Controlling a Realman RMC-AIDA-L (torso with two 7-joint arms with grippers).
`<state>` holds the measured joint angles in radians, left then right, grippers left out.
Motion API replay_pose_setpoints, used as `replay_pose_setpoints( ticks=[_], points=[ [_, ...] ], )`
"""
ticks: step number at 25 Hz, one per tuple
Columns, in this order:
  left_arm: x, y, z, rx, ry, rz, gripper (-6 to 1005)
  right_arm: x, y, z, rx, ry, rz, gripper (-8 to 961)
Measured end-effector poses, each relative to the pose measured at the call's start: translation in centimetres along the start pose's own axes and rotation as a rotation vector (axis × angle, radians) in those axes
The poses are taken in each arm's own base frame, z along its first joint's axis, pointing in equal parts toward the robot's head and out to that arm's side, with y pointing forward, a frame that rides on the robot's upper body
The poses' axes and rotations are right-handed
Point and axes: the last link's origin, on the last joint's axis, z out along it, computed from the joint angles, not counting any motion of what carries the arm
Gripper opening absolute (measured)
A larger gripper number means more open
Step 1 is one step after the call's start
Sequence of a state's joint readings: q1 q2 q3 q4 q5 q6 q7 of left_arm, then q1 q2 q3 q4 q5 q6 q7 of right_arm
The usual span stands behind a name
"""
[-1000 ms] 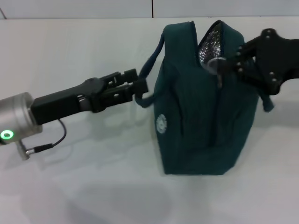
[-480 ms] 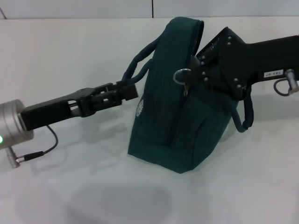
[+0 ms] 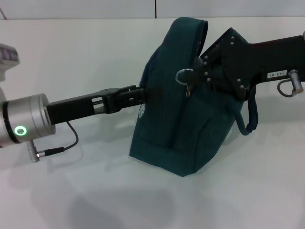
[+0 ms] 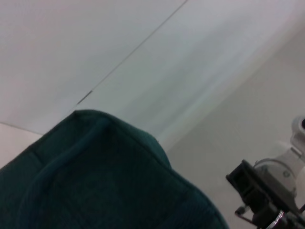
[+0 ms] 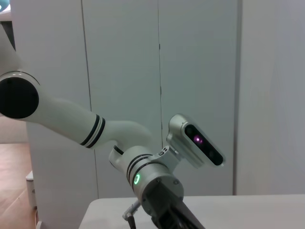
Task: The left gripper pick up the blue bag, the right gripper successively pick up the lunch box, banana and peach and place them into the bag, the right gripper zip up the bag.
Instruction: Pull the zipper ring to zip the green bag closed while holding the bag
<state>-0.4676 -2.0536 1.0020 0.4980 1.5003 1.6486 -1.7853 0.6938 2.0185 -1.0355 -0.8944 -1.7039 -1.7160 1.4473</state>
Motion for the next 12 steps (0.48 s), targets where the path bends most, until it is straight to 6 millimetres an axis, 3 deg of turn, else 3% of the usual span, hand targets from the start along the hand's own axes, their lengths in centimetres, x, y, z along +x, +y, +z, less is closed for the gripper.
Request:
replay_pose_setpoints(
  ticks=[4,12],
  points=[
    [-0.05,-0.09,0.20,0.005,-0.012,0.002,853,0.07,-0.03,-0.12,0.007,-0.003,0.004,7],
    [-0.11,-0.10,-0.05,0.010,-0.007,0.011,571,0.23,0.04,-0.17,0.011,-0.004,0.014,8]
  ],
)
